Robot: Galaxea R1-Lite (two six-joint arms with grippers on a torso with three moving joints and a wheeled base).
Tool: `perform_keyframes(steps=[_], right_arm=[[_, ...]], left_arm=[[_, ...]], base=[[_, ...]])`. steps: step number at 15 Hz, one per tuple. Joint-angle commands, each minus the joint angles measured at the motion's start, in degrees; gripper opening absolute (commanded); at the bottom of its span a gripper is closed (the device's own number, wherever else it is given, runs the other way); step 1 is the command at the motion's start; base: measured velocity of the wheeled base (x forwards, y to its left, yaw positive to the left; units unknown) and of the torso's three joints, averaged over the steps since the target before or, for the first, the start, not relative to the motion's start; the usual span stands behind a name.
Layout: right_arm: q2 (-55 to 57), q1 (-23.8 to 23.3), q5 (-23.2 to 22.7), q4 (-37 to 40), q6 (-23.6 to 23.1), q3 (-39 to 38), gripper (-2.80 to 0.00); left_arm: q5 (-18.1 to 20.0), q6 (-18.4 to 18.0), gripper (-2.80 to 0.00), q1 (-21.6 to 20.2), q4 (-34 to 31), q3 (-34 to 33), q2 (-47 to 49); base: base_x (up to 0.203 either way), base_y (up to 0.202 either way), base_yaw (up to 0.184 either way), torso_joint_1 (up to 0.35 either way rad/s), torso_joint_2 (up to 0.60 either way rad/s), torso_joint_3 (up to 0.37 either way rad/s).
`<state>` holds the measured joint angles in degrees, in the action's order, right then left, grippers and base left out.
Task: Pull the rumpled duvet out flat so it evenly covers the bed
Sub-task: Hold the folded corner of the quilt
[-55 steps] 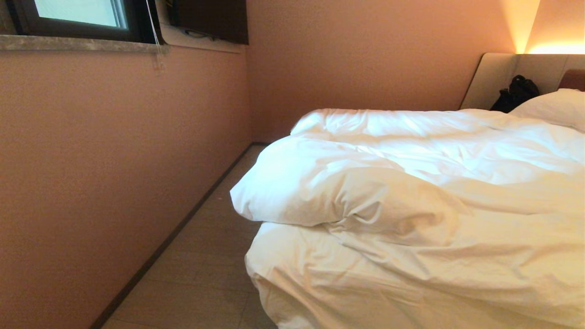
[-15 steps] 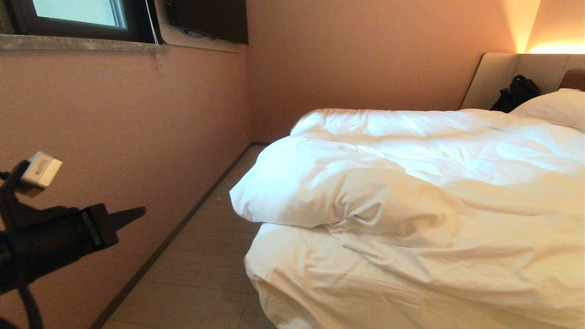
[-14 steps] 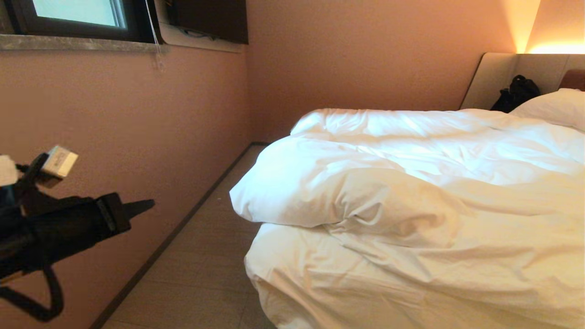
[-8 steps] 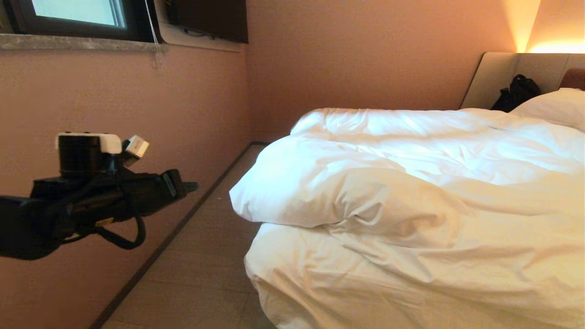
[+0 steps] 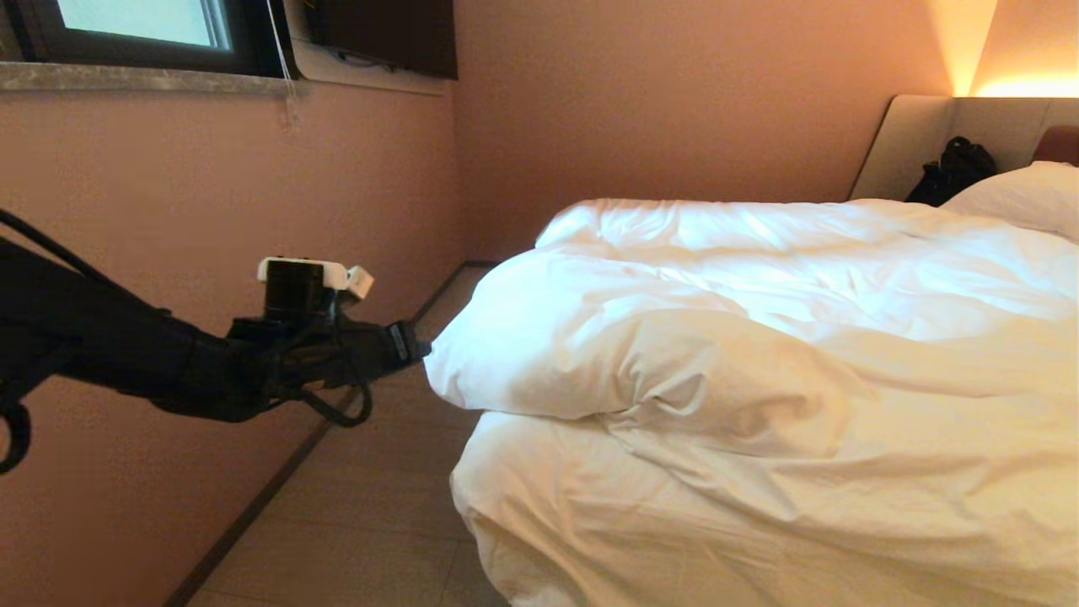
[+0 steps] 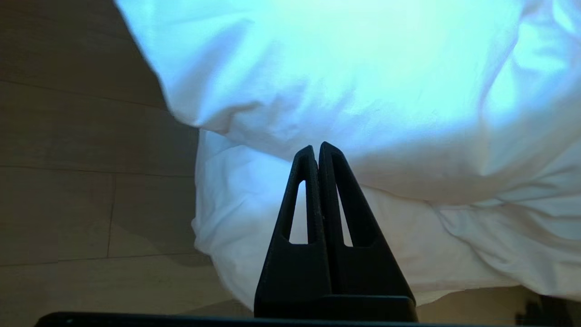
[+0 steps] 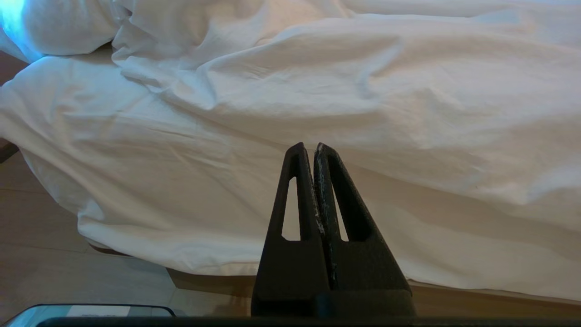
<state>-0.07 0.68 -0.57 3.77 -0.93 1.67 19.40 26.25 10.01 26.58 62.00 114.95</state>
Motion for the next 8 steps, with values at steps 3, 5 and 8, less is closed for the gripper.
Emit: perform_keyframes(steps=[3,5,8], right_arm=[[0.1,0.0,0.0,0.0,-0.1,0.0,-2.8],[0.1,0.0,0.0,0.0,0.0,0.0,-2.8],[0.1,0.0,0.0,0.0,-0.1,0.0,-2.8]], left_arm=[[0.1,-1.6,-2.8,1.9,-0.1,5.0,7.5],[-0.1,-7.3,-2.8,2.0,-0.3,5.6,8.6],[-0.4,-12.5,-2.8,2.1,-2.0,9.7,10.8]], base=[[0.0,0.0,0.0,0.0,0.0,0.0],[0.0,0.0,0.0,0.0,0.0,0.0],[0.0,0.0,0.0,0.0,0.0,0.0]])
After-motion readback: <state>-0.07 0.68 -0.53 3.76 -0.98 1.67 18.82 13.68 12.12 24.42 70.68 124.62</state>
